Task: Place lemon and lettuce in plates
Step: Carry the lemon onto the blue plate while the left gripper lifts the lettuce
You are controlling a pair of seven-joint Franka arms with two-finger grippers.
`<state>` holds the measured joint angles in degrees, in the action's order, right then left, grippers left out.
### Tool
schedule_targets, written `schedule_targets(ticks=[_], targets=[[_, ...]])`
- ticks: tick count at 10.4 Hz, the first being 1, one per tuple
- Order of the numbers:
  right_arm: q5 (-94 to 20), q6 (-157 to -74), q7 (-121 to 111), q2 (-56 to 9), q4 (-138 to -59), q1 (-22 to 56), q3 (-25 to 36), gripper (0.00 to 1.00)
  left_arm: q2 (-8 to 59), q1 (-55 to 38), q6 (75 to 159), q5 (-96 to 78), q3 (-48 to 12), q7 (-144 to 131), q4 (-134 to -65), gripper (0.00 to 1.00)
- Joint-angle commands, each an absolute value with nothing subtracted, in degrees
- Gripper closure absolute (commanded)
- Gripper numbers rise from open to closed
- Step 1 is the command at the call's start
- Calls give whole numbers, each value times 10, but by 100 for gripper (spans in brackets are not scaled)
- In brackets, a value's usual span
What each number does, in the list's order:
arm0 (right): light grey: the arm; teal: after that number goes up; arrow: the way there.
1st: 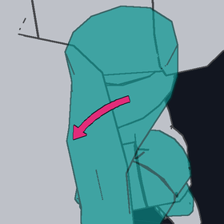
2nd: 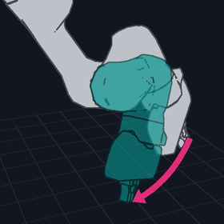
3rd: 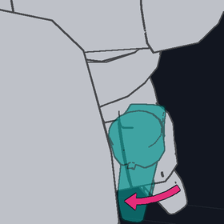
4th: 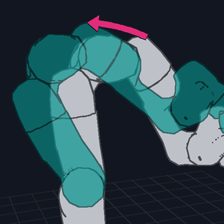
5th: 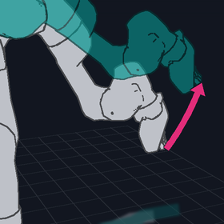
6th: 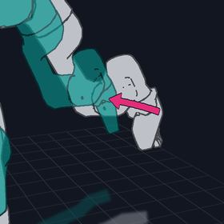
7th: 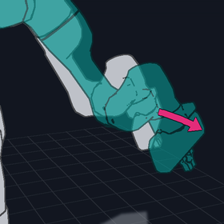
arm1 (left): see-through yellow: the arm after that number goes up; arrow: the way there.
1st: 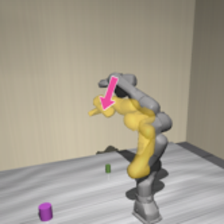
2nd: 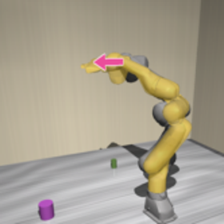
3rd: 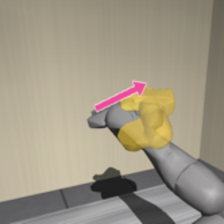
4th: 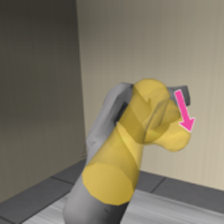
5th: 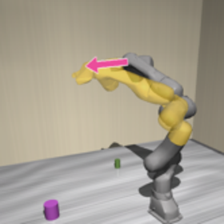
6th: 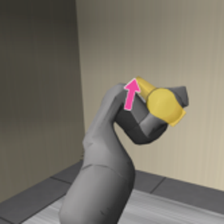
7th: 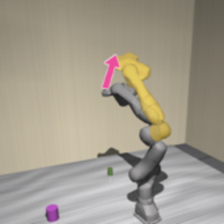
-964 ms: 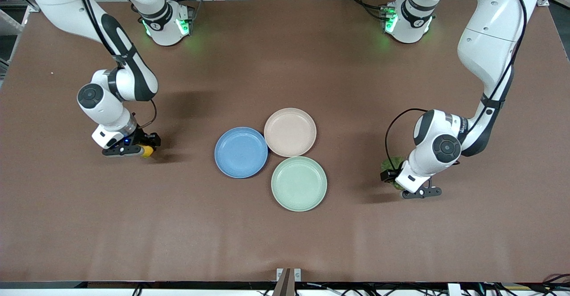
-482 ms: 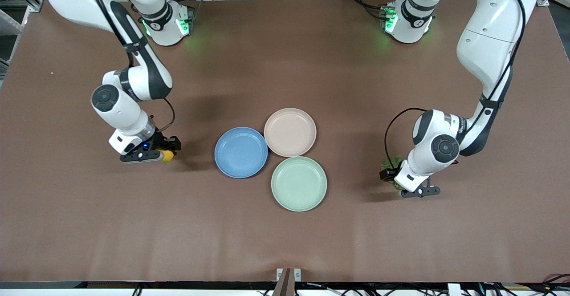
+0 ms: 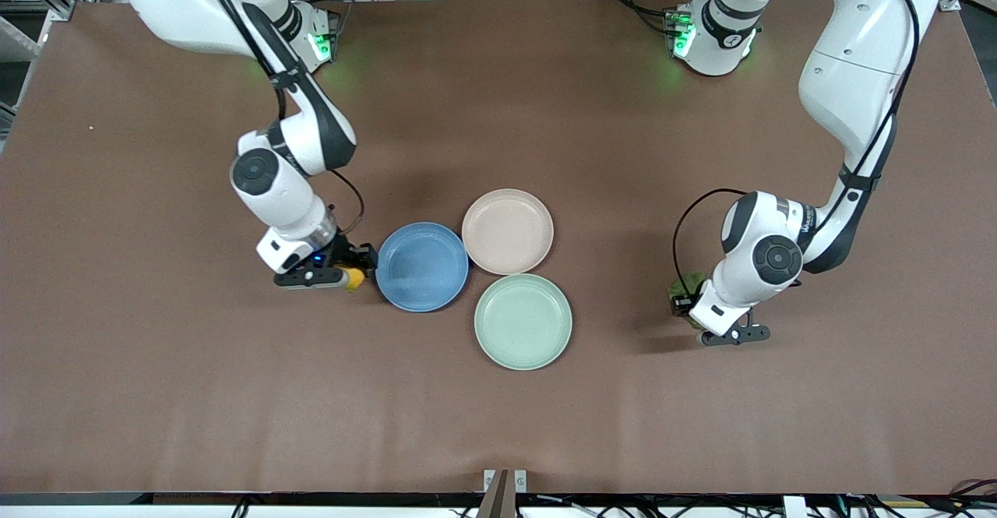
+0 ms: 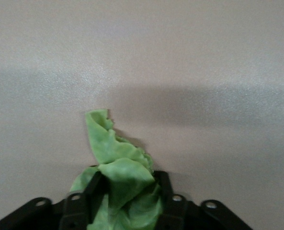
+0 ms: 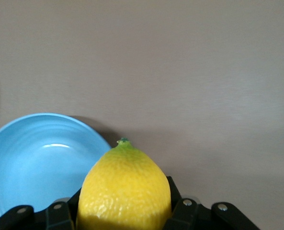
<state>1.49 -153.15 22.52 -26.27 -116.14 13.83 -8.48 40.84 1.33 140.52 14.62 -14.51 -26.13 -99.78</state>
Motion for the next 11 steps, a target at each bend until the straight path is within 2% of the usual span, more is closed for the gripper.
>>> schedule_targets(ticks=[1, 4, 6, 7, 8, 9, 11], targets=[[25, -1526, 282, -316, -1104, 165, -85, 97, 412, 10, 1415, 162, -148, -285, -1004, 100], [28, -1528, 337, -362, -1071, 199, -83, 95, 405, 9, 1415, 162, -150, -286, -999, 100], [39, -1529, 340, -371, -1068, 207, -84, 87, 394, 1, 1415, 162, -156, -294, -998, 100], [39, -1529, 355, -372, -1068, 211, -84, 71, 387, -19, 1415, 161, -155, -308, -997, 100], [40, -1529, 379, -373, -1068, 210, -84, 32, 377, -31, 1414, 161, -155, -329, -997, 100], [40, -1527, 383, -370, -1066, 209, -84, 0, 361, -44, 1410, 161, -156, -356, -998, 100], [33, -1507, 394, -358, -1058, 201, -84, 0, 335, -90, 1377, 154, -157, -417, -996, 100]])
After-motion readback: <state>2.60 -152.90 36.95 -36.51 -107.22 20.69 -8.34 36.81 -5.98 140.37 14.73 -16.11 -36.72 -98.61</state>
